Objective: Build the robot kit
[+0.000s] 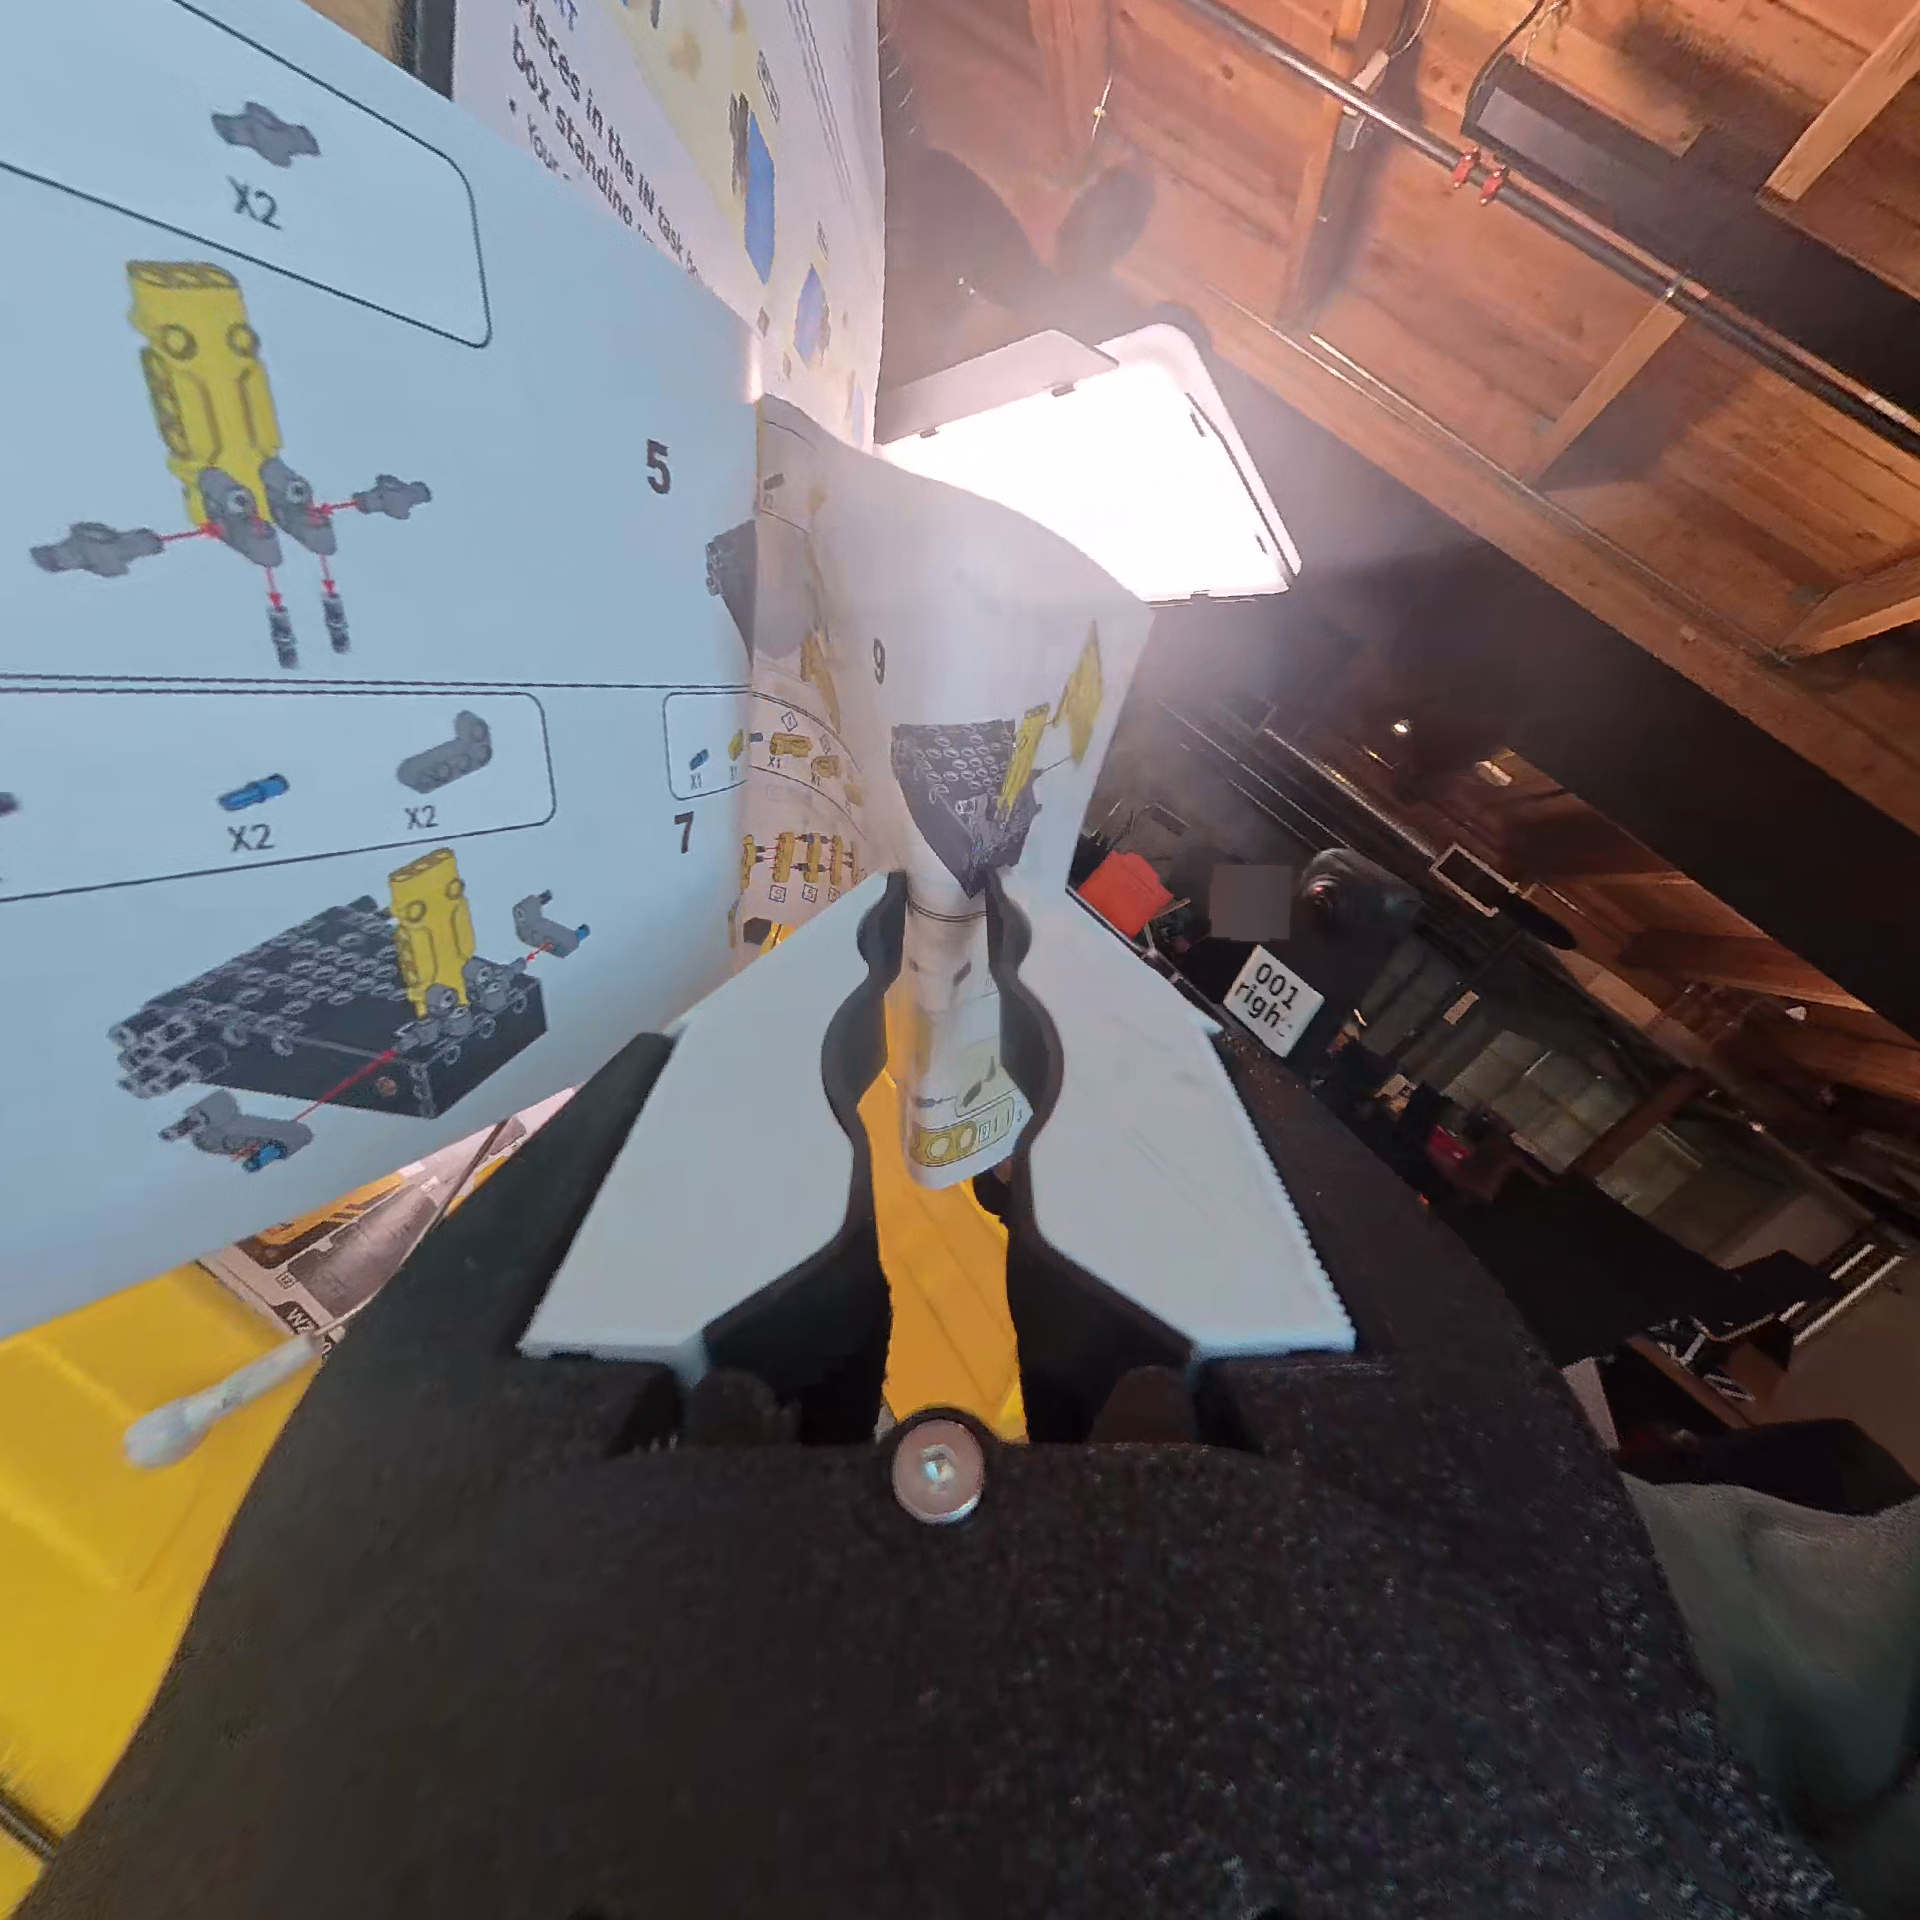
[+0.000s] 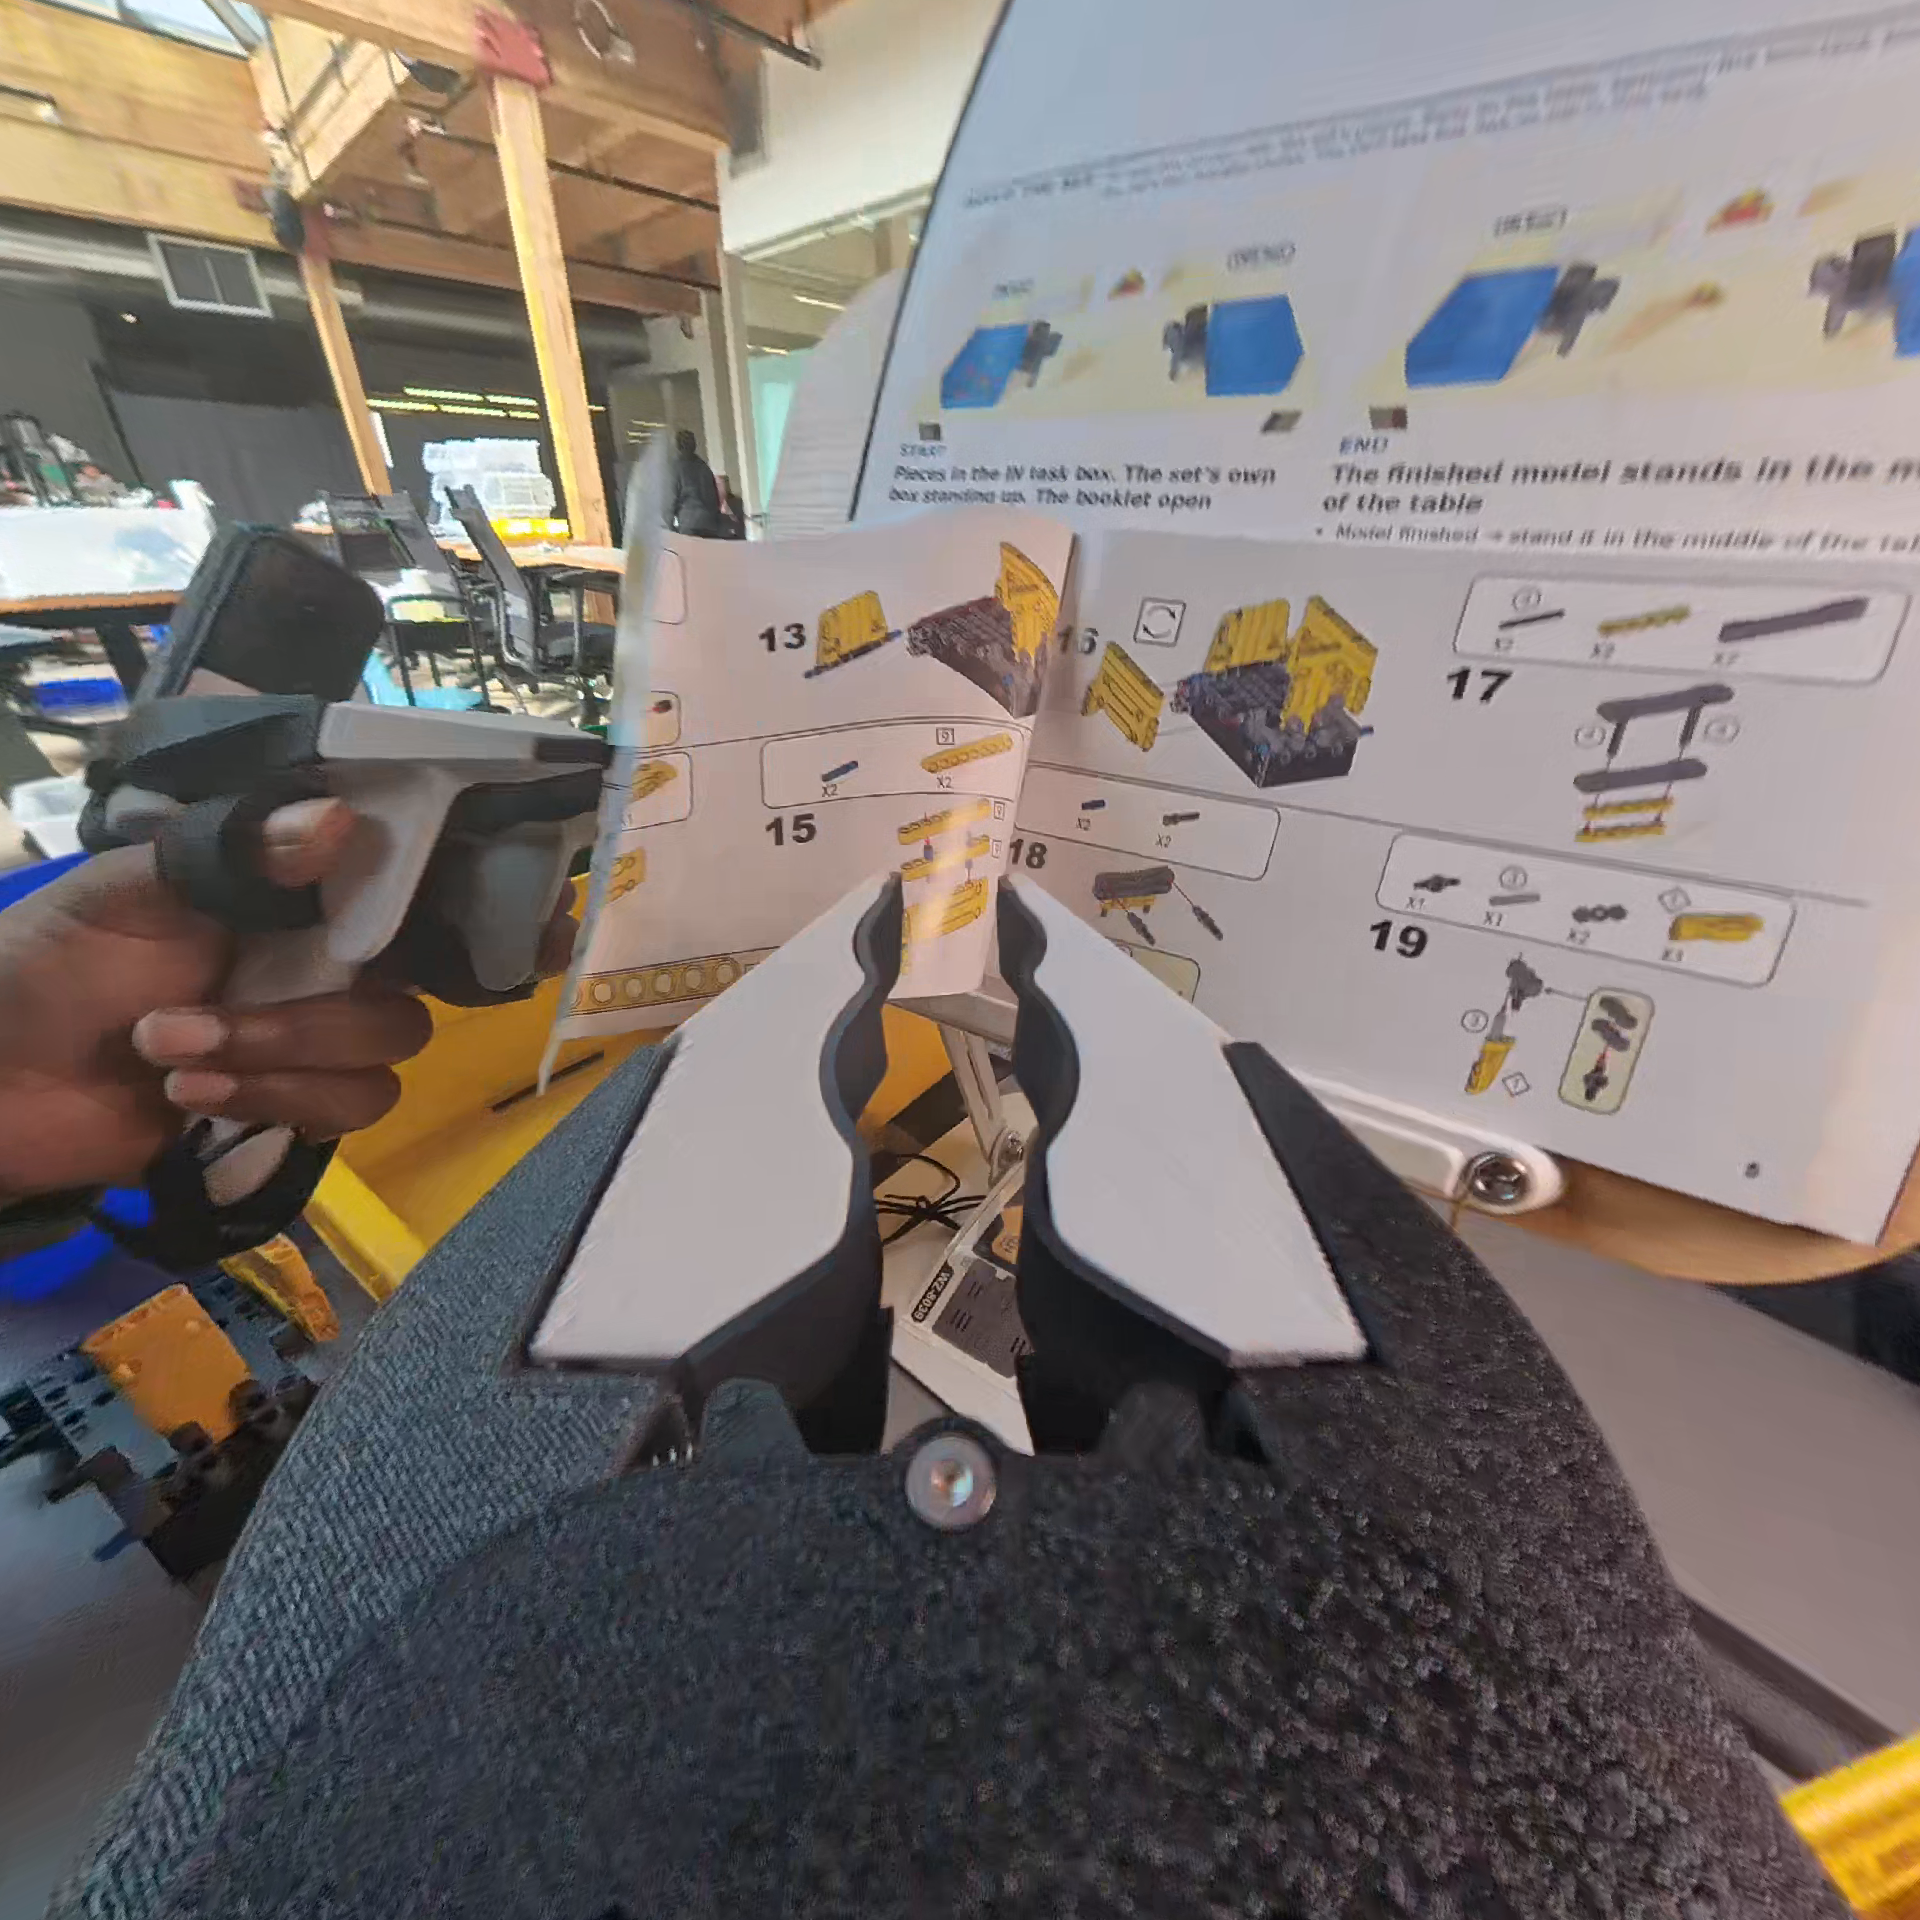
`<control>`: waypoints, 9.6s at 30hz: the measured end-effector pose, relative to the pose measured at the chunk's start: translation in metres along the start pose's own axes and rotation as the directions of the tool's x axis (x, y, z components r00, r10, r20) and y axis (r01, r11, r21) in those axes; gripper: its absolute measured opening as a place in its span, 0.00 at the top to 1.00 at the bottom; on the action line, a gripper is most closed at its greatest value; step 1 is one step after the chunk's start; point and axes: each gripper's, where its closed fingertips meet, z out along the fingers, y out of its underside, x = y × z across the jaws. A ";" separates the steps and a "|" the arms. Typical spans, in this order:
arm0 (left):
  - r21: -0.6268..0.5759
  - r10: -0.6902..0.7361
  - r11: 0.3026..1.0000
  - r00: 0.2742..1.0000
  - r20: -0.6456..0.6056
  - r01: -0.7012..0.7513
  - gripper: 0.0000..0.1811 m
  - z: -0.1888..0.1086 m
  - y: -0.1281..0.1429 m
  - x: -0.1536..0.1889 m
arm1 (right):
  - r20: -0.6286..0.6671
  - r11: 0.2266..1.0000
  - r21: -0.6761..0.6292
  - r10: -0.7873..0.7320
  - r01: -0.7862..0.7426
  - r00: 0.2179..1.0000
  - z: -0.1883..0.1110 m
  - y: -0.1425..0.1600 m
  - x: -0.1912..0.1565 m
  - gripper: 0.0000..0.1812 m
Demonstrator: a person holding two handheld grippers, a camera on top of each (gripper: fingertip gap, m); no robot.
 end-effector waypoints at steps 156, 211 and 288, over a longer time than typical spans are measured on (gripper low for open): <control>-0.601 0.949 0.314 0.265 0.172 -0.735 0.91 0.055 -0.017 -0.071 | -0.175 0.874 -0.261 -0.460 0.409 0.871 0.057 0.023 0.030 0.71; -0.426 0.691 0.718 0.491 0.530 -0.551 0.93 -0.054 -0.044 -0.111 | -0.441 0.938 -0.256 -0.330 0.235 0.835 -0.031 -0.002 0.084 0.72; -0.136 0.650 0.637 0.434 0.624 -0.759 0.97 -0.046 -0.120 -0.025 | -0.084 0.988 -0.082 -0.138 0.131 0.987 -0.079 0.085 -0.095 0.70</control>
